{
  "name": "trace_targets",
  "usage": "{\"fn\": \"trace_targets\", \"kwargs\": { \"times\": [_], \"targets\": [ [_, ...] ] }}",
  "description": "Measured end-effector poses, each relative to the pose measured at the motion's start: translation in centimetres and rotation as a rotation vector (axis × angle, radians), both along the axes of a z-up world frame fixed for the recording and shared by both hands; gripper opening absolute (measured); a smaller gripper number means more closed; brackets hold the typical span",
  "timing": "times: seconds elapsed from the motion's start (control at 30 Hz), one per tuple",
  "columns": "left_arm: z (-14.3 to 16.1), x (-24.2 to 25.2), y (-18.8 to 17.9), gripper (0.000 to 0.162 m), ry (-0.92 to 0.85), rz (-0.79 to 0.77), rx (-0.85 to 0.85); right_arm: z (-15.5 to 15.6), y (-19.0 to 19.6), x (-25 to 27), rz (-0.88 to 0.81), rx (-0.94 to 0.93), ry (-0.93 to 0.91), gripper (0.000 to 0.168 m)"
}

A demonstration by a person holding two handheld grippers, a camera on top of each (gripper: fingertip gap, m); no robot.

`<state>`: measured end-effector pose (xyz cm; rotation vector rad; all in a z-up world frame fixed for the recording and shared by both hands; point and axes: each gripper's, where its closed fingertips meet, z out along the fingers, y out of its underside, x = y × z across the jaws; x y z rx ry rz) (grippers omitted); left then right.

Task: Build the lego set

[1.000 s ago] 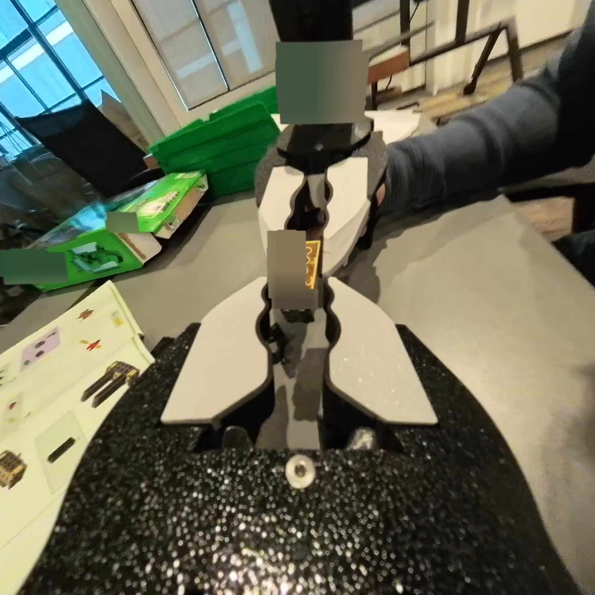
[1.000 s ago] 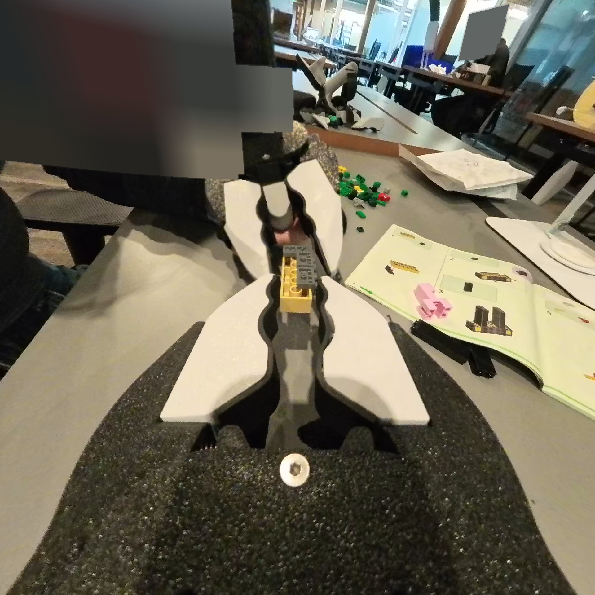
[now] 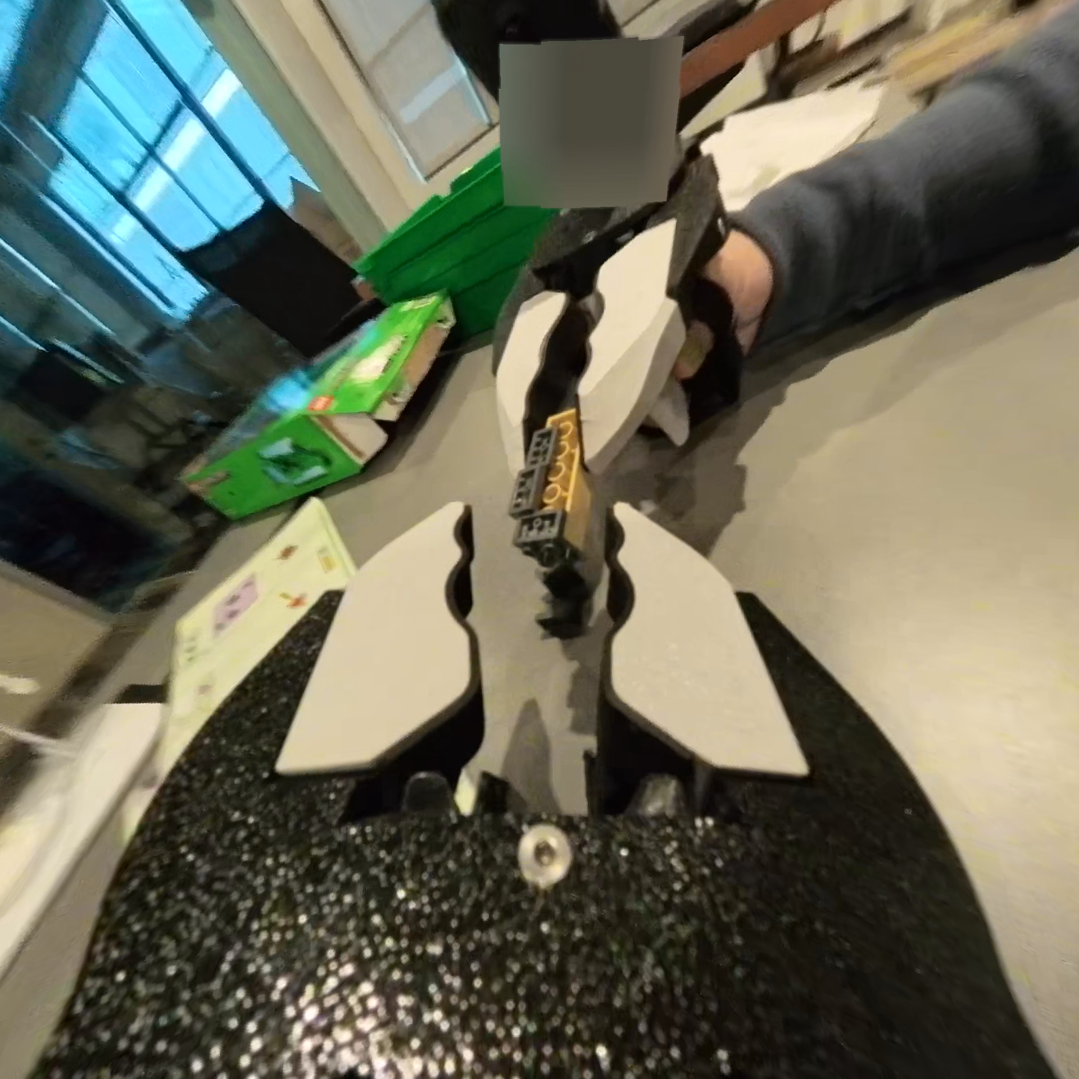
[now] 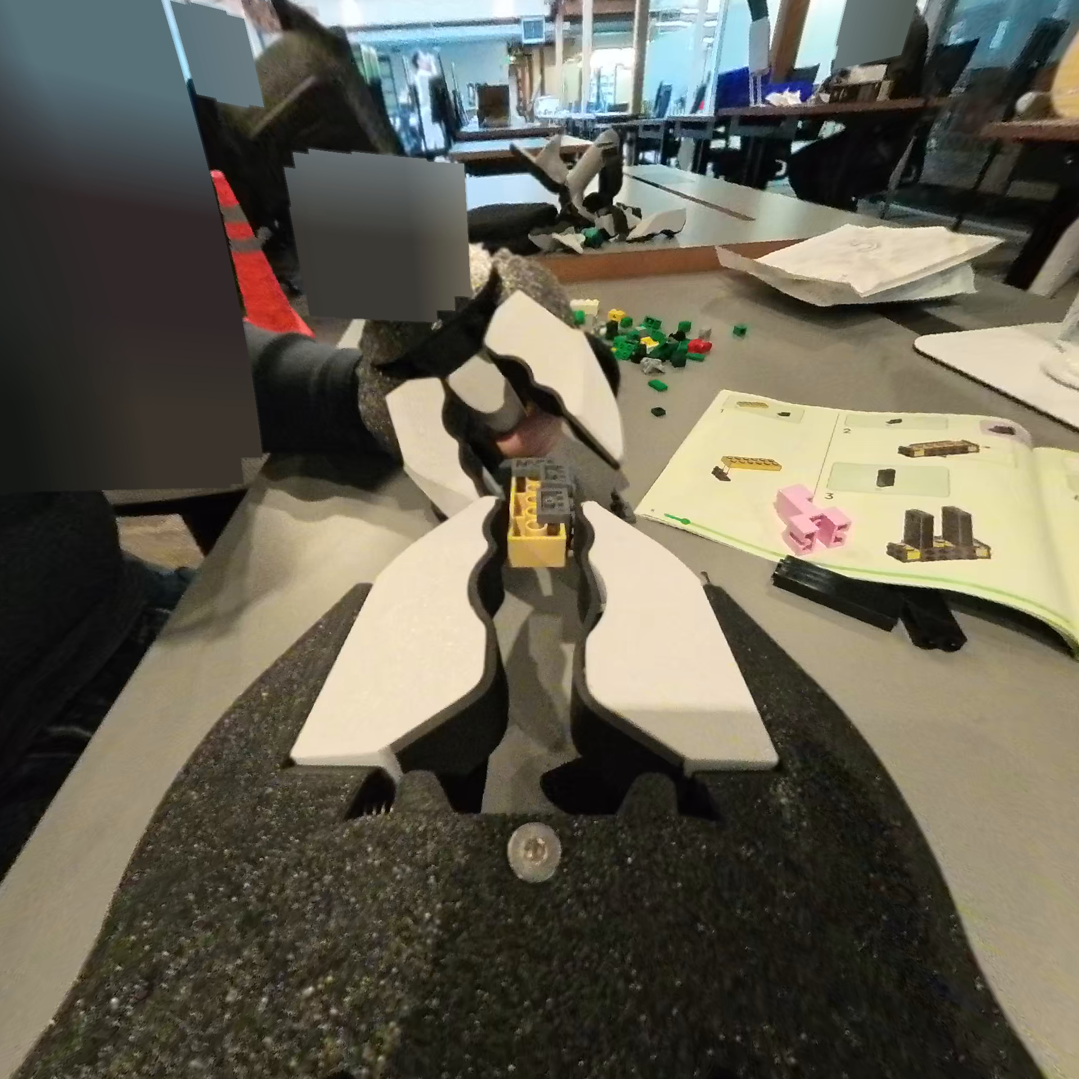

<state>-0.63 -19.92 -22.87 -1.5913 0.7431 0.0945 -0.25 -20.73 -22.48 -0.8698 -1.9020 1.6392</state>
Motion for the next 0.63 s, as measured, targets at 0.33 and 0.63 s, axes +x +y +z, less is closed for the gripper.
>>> {"fn": "trace_targets", "kwargs": {
  "times": [0.33, 0.63],
  "targets": [
    [1.3, 0.0, -0.2, 0.04, 0.238, 0.077, 0.179, 0.3, -0.3, 0.1, 0.045, -0.145, -0.085, 0.02],
    [1.0, 0.3, -0.4, 0.023, 0.317, 0.066, 0.205, 0.7, -0.9, 0.2, 0.098, -0.255, -0.144, 0.02]
  ]
}}
